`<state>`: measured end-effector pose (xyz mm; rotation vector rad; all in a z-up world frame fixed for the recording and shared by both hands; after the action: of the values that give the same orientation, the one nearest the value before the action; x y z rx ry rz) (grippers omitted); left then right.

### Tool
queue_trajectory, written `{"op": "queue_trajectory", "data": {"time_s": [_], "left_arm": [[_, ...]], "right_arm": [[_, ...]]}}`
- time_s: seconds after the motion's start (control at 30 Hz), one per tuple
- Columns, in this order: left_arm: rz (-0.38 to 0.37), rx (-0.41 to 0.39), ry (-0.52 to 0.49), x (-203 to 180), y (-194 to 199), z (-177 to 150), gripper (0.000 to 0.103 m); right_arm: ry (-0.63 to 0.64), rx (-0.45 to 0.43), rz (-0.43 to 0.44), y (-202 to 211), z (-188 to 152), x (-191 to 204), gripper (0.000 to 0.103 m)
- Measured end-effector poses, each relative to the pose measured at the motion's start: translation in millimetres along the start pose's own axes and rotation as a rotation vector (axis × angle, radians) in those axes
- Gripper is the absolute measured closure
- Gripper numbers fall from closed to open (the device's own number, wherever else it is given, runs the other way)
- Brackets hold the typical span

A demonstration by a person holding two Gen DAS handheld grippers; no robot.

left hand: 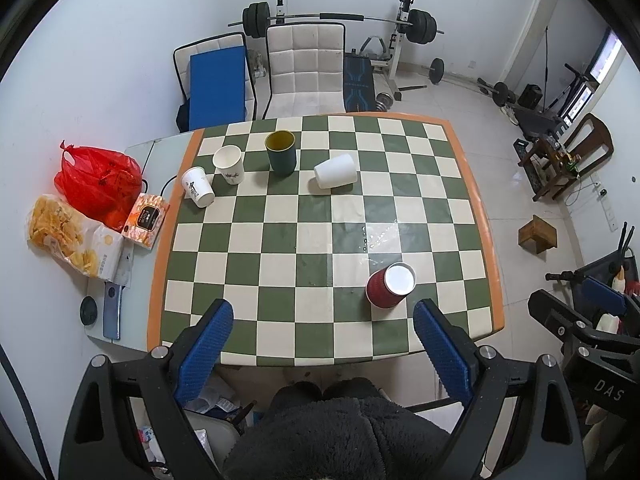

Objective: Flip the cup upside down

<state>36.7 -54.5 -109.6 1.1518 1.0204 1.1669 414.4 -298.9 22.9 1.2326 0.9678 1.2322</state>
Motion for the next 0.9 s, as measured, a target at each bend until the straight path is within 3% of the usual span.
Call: {"op": "queue_trajectory", "data": {"time_s": [0.9], "left_arm": [[0.008, 0.008, 0.027, 6, 7, -5, 0.010]], "right_arm": [[0.012, 0.001, 0.010, 1, 16, 10, 0.007]]}}
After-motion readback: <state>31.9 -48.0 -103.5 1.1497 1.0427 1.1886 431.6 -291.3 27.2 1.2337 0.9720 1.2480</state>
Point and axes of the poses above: each gripper's, at about its wrist camera, not at the fingertips, and y roughly against the way its jaws point, x to its left, z to its top, the point moved 7 cm from there along -y, roughly the way its jaws point, and after that the axes turned 14 degrees about x, right-handed, at the moved point
